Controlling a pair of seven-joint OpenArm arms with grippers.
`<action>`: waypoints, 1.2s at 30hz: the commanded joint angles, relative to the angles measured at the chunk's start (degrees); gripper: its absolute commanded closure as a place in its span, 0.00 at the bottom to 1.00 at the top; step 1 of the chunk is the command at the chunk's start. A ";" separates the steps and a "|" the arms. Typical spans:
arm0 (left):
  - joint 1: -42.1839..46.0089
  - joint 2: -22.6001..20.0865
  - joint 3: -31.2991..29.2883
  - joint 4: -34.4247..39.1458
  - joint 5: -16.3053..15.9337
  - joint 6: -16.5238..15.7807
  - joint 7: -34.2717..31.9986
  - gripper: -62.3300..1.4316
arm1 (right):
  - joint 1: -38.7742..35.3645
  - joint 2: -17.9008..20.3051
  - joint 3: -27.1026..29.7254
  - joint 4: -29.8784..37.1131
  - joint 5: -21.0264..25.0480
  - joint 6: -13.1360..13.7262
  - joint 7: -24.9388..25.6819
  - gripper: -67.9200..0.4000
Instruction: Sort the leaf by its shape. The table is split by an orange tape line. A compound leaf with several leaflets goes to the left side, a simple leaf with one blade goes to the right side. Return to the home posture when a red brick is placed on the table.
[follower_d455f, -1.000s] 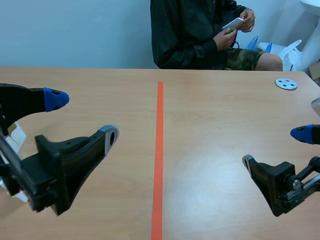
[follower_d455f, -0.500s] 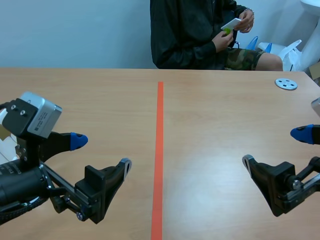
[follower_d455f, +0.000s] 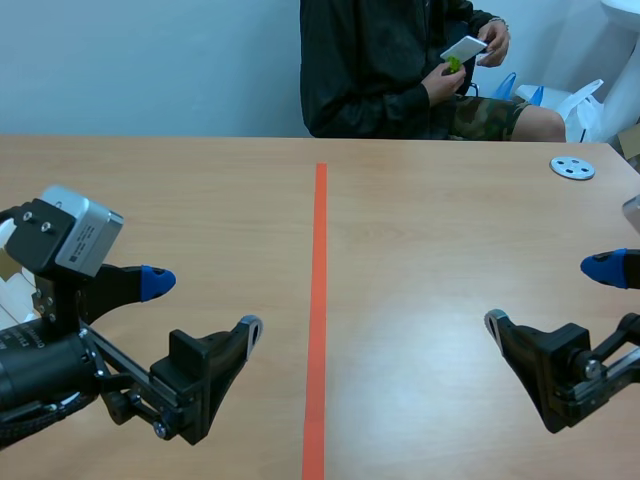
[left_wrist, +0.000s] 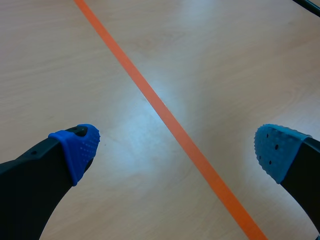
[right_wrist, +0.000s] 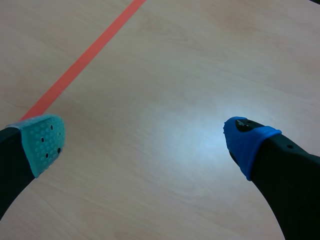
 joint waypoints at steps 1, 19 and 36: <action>0.00 -0.35 -0.28 2.12 -0.59 -0.35 -0.92 0.00 | 0.70 -0.02 0.09 0.94 0.44 -0.20 1.09 0.00; 0.00 -0.35 -0.28 2.12 -0.66 -0.35 -0.96 0.00 | 0.70 -0.02 0.09 0.94 0.42 -0.20 1.07 0.00; 0.00 -0.35 -0.28 2.12 -0.66 -0.35 -0.96 0.00 | 3.43 0.02 0.09 0.94 0.42 0.13 -0.74 0.00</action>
